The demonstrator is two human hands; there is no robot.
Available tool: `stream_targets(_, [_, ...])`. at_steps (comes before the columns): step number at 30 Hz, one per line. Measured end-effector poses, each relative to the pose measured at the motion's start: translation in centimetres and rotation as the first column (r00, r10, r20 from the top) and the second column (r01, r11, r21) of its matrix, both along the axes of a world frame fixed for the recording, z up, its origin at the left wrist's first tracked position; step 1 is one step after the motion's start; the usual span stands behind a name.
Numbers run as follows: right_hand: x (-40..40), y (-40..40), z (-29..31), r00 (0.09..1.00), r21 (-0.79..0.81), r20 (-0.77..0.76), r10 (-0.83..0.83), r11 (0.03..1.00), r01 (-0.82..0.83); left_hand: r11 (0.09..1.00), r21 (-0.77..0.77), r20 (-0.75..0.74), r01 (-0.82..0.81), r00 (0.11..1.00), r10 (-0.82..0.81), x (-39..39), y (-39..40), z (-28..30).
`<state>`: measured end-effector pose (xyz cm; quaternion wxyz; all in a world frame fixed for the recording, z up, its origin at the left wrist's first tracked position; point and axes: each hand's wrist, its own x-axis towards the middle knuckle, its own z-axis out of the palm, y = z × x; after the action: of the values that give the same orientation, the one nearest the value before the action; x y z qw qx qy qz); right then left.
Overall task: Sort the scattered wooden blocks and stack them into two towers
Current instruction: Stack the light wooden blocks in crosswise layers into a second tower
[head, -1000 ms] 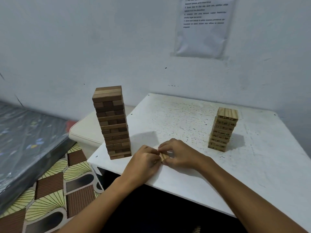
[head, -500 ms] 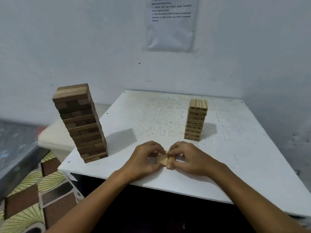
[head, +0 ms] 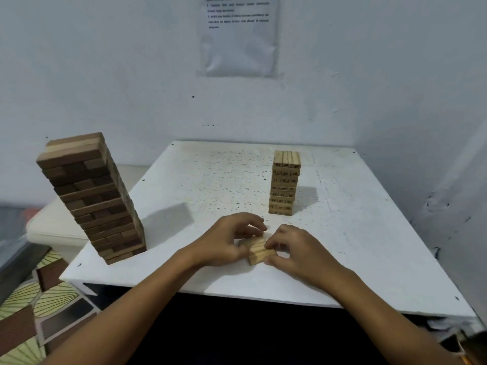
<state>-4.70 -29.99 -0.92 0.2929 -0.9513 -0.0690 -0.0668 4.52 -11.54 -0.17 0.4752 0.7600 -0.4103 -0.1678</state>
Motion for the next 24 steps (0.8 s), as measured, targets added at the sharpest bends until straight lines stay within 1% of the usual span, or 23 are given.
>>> stream_targets(3, [-0.3, 0.5, -0.3, 0.999, -0.002, 0.022, -0.033, 0.999, 0.033, 1.0, -0.022, -0.127, -0.006, 0.992, 0.003, -0.1, -0.5, 0.1])
stream_targets(5, [-0.4, 0.9, -0.4, 0.998, -0.015, 0.044, -0.051, 0.999, 0.051, 0.999, -0.03, -0.184, -0.017, 0.983, 0.011, -0.2, -0.8, 0.0])
stream_targets(7, [-0.6, 1.3, -0.5, 0.996, -0.027, 0.065, -0.068, 0.997, 0.07, 0.999, -0.036, -0.21, -0.025, 0.978, 0.017, -0.1, -1.0, -0.1])
stream_targets(10, [-0.7, 1.5, -0.7, 0.994, -0.014, 0.06, -0.094, 0.995, 0.095, 0.998, -0.049, -0.183, -0.043, 0.983, 0.033, -0.3, -1.0, 0.1])
stream_targets(12, [-0.7, 1.6, -0.9, 0.989, 0.092, 0.07, -0.127, 0.988, 0.121, 0.992, -0.073, -0.139, -0.102, 0.986, 0.091, -0.4, -0.8, 0.1])
stream_targets(14, [-0.4, 1.6, -1.0, 0.975, 0.264, 0.099, -0.197, 0.95, 0.165, 0.97, -0.148, -0.153, -0.191, 0.974, 0.168, -0.4, -0.6, -0.3])
stream_targets(15, [-0.3, 1.7, -0.9, 0.966, 0.358, 0.097, -0.238, 0.914, 0.189, 0.953, -0.196, -0.183, -0.232, 0.963, 0.197, -0.5, -0.5, -0.6])
stream_targets(17, [0.0, 2.1, -0.8, 0.954, 0.544, 0.025, -0.298, 0.805, 0.237, 0.904, -0.285, -0.269, -0.318, 0.932, 0.243, -1.0, -0.6, -1.3])
stream_targets(20, [0.6, 3.1, -0.9, 0.951, 0.779, -0.077, -0.299, 0.577, 0.245, 0.814, -0.367, -0.45, -0.45, 0.852, 0.268, -2.2, -1.4, -1.6])
stream_targets(22, [1.0, 3.9, -1.0, 0.946, 0.869, -0.105, -0.307, 0.435, 0.238, 0.763, -0.401, -0.527, -0.507, 0.809, 0.26, -3.1, -2.0, -1.6])
stream_targets(24, [1.1, 4.6, -0.9, 0.938, 0.908, -0.114, -0.326, 0.348, 0.232, 0.722, -0.424, -0.567, -0.546, 0.782, 0.259, -3.9, -2.7, -1.3])
